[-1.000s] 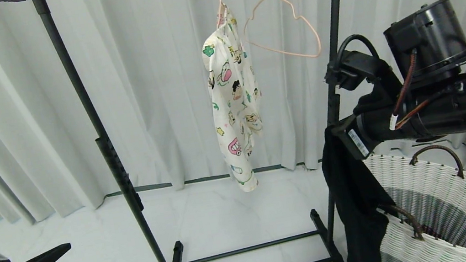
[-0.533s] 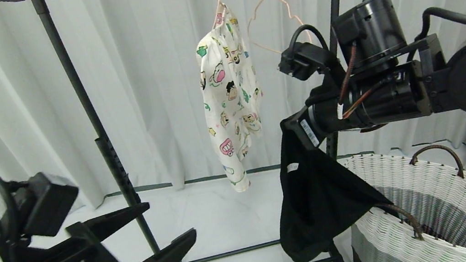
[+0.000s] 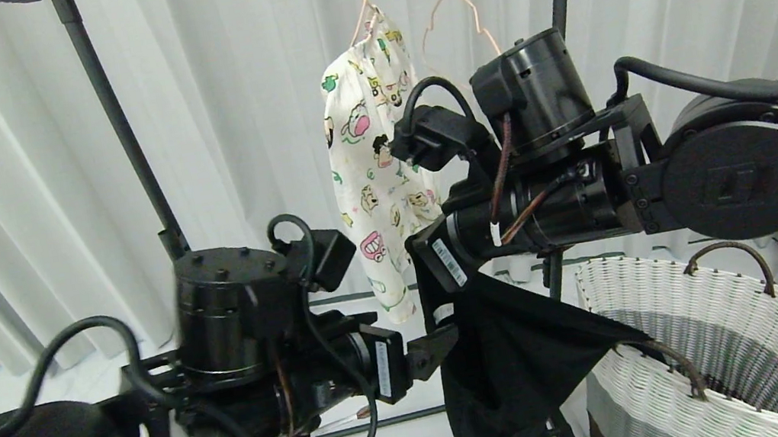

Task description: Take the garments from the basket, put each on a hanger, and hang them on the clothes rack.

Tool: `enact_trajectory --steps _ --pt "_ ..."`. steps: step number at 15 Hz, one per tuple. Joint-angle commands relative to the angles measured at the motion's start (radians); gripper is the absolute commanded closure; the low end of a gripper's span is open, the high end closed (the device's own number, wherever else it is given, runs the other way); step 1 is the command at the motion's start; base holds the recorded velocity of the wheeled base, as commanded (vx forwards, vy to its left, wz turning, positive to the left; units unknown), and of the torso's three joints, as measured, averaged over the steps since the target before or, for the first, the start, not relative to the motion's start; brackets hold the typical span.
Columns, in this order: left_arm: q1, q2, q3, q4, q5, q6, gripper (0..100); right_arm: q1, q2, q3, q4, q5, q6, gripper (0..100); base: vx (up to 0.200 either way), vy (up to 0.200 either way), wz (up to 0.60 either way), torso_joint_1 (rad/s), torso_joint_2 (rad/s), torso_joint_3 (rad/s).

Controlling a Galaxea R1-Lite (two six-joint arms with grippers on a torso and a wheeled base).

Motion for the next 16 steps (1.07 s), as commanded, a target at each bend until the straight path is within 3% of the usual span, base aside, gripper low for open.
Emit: enact_trajectory --steps 1,6,13,14,16 --pt "-0.006 0.161 -0.048 -0.001 0.063 -0.006 0 0.012 0.008 -0.006 -0.001 -0.001 0.002 100 0.0 0.0 0.0 0.0 0.0 0.0" --pt "0.017 0.315 -0.071 -0.003 0.175 -0.006 0 0.021 0.007 -0.008 -0.001 -0.001 0.004 100 0.0 0.0 0.0 0.0 0.0 0.0" --pt "0.082 0.321 -0.046 -0.003 0.173 -0.006 0 0.019 0.005 -0.035 0.001 -0.002 0.002 100 0.0 0.0 0.0 0.0 0.0 0.0" --pt "0.082 0.319 -0.048 -0.003 0.172 -0.006 100 0.019 0.004 -0.035 0.001 -0.002 0.002 100 0.0 0.0 0.0 0.0 0.0 0.0" --pt "0.082 0.316 -0.048 -0.003 0.172 -0.006 100 0.019 0.004 -0.035 0.001 -0.002 0.002 100 0.0 0.0 0.0 0.0 0.0 0.0"
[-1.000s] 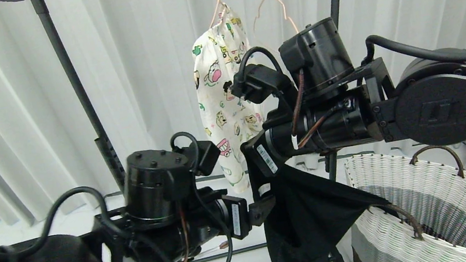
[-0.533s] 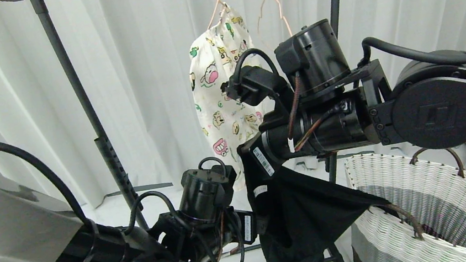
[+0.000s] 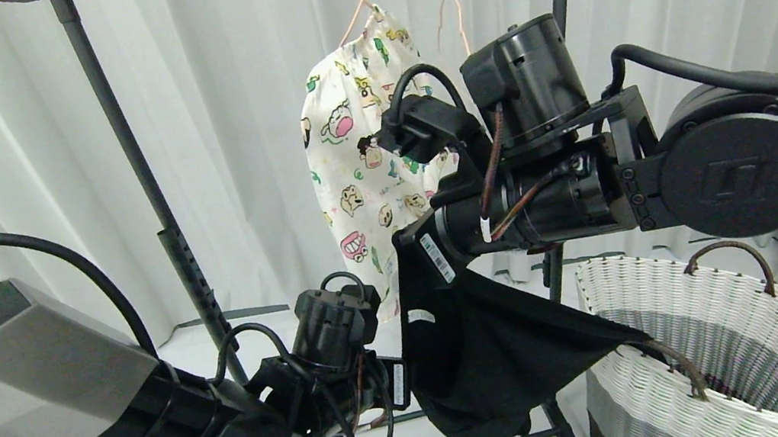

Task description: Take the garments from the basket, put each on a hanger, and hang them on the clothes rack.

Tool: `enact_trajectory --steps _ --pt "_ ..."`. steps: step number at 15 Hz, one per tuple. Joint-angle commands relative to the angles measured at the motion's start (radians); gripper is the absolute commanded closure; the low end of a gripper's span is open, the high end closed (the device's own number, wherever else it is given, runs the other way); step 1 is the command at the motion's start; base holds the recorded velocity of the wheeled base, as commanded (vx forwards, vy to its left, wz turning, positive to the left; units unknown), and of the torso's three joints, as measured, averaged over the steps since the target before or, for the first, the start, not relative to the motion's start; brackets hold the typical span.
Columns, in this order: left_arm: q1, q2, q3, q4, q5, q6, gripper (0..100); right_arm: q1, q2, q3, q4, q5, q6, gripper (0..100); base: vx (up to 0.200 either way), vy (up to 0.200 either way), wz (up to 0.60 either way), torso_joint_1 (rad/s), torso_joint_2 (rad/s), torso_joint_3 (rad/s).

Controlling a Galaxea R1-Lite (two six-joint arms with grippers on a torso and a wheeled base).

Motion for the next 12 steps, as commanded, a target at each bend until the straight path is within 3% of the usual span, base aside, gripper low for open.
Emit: enact_trajectory --steps 1,3,5,8,10,12 --pt "0.0 -0.011 0.001 0.0 0.004 0.0 100 -0.001 -0.003 0.001 0.0 -0.003 -0.001 100 0.0 0.0 0.0 0.0 0.0 0.0" --pt "0.0 -0.029 0.021 0.0 0.024 0.006 100 -0.003 0.0 0.001 0.0 -0.004 0.001 100 0.0 0.0 0.0 0.0 0.0 0.0" --pt "0.003 -0.143 0.096 0.0 0.068 0.078 100 -0.003 0.023 -0.02 -0.001 -0.004 -0.001 100 0.0 0.0 0.0 0.0 0.0 0.0" --pt "0.172 -0.372 0.15 0.032 0.004 0.178 100 0.016 0.135 -0.208 0.0 -0.004 0.001 100 0.0 0.0 0.0 0.0 0.0 0.0" --pt "0.287 -0.502 0.105 0.198 -0.056 0.299 100 0.029 0.179 -0.309 0.011 -0.004 0.007 100 0.0 0.0 0.0 0.0 0.0 0.0" --pt "0.321 -0.6 0.026 0.379 -0.141 0.352 100 0.031 0.181 -0.315 0.023 -0.012 0.007 100 0.0 0.0 0.0 0.0 0.0 0.0"
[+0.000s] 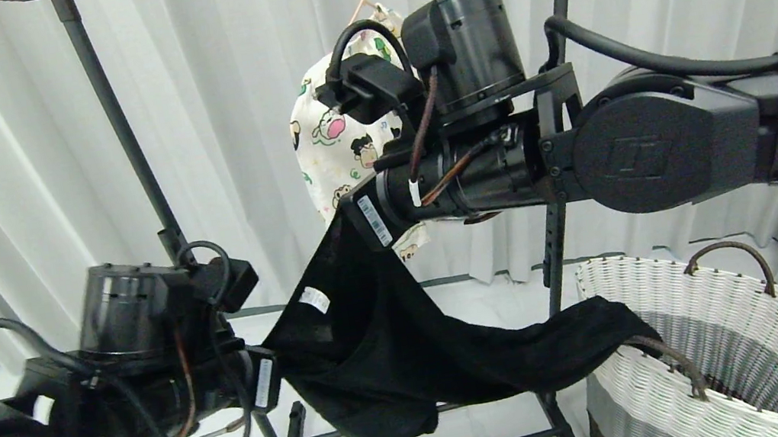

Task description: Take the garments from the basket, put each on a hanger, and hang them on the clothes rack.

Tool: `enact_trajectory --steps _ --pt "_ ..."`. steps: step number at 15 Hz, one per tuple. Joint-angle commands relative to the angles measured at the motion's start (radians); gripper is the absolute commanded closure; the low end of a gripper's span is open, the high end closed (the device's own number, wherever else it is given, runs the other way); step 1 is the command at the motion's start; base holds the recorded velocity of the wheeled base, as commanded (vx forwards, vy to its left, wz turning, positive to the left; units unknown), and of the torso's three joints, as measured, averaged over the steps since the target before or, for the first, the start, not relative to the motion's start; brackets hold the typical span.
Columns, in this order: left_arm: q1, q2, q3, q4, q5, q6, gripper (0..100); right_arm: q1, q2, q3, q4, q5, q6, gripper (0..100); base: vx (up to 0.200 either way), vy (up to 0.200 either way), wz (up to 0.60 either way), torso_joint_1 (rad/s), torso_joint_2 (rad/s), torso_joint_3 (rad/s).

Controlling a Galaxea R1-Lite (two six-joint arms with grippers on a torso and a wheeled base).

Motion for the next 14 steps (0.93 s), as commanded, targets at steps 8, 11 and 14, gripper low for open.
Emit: enact_trajectory --steps 8,11,14 --pt "-0.186 -0.225 -0.496 0.509 -0.062 0.043 100 -0.029 -0.209 0.126 0.12 -0.174 0.037 100 0.0 0.0 0.0 0.0 0.0 0.0" --pt "-0.222 -0.19 -0.661 0.628 -0.062 0.052 100 -0.081 -0.346 0.179 0.22 -0.173 0.039 100 0.0 0.0 0.0 0.0 0.0 0.0" --pt "-0.234 -0.182 -0.674 0.625 -0.059 0.147 100 -0.087 -0.452 0.209 0.281 -0.173 0.039 100 0.0 0.0 0.0 0.0 0.0 0.0"
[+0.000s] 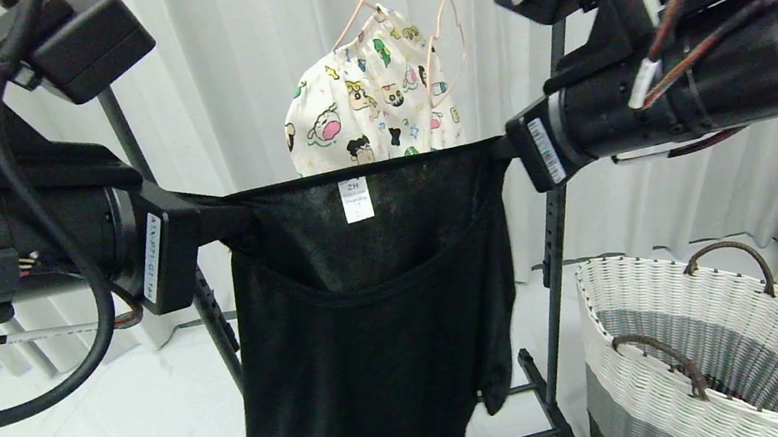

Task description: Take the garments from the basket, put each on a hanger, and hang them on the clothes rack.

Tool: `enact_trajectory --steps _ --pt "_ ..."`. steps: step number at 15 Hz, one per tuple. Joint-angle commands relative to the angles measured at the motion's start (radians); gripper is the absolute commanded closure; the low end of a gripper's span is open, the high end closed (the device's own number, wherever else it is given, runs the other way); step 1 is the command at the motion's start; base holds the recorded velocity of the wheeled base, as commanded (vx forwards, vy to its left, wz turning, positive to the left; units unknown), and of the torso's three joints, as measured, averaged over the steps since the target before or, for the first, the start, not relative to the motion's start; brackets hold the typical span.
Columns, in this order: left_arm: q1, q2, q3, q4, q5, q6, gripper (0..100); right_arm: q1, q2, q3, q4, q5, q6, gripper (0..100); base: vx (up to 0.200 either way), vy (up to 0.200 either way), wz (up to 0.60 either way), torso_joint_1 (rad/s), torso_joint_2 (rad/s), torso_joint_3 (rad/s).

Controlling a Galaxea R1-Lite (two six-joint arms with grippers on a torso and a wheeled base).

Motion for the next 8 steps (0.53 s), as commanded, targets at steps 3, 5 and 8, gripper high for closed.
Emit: enact_trajectory --steps 3,5,8 --pt "-0.061 -0.001 -0.014 -0.025 -0.004 0.045 100 -0.006 -0.16 0.041 0.055 0.0 -0.001 100 0.0 0.0 0.0 0.0 0.0 0.0" --pt "-0.104 -0.007 0.001 -0.076 -0.004 0.045 100 -0.006 -0.18 0.04 0.075 0.0 -0.001 100 0.0 0.0 0.0 0.0 0.0 0.0" --pt "-0.121 -0.017 0.007 -0.089 -0.004 0.053 100 -0.005 -0.215 0.04 0.113 0.0 -0.001 100 0.0 0.0 0.0 0.0 0.0 0.0"
